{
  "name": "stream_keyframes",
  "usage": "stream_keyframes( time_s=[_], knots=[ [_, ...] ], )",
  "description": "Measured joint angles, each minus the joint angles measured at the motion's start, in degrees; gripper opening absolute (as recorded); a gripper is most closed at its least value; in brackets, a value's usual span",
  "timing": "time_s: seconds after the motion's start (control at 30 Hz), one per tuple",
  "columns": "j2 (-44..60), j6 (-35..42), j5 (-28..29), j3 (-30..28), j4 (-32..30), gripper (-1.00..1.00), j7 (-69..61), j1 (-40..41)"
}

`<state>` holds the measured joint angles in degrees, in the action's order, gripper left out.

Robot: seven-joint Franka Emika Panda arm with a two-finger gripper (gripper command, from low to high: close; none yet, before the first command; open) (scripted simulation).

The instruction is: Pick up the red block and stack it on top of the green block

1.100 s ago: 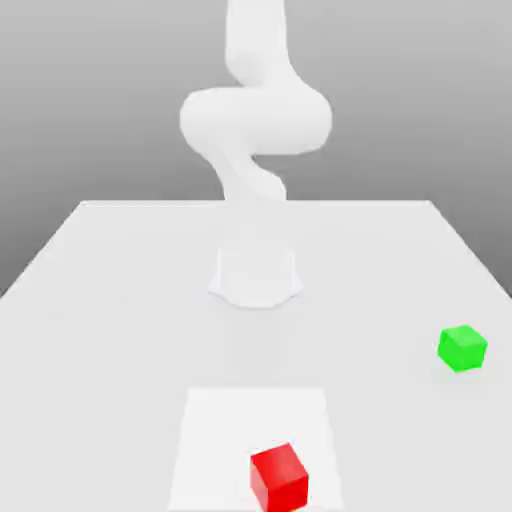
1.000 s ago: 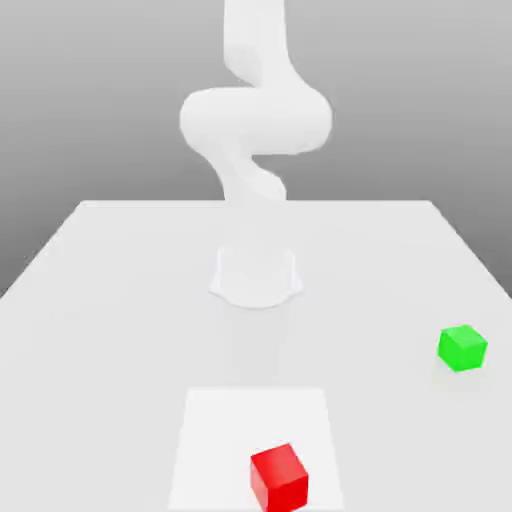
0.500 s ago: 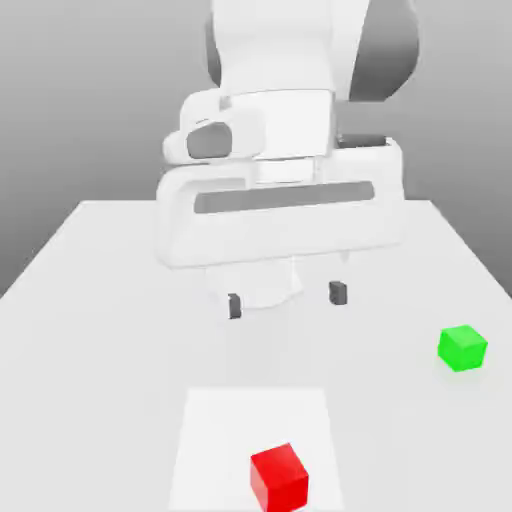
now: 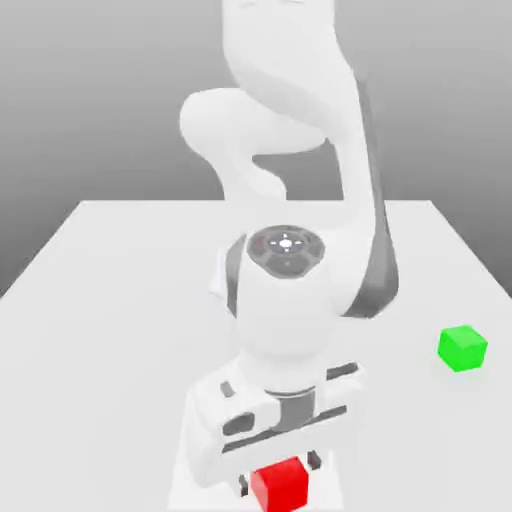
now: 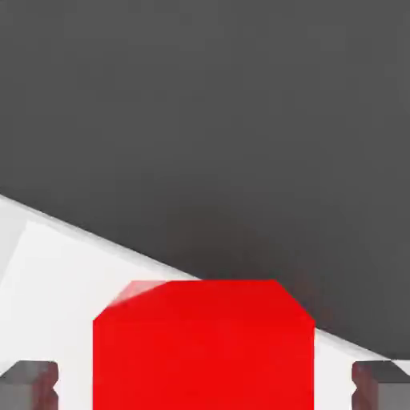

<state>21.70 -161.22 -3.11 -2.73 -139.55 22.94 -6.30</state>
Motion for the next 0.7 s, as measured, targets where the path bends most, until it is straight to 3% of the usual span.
stream_keyframes(
  time_s=[0.13, 0.3, 0.5, 0.7],
  knots=[
    [0.38, -0.28, 0.02, 0.08, 0.05, -1.0, 0.01, 0.07],
    [-8.32, 6.9, 1.19, -0.25, -1.48, -1.0, 0.71, -0.64],
    [-14.96, 8.29, -0.26, 10.07, -6.76, -1.0, -4.87, -7.91],
    [-21.37, 8.86, -1.58, 18.67, -12.37, -1.0, -10.81, -21.08]
  ],
)
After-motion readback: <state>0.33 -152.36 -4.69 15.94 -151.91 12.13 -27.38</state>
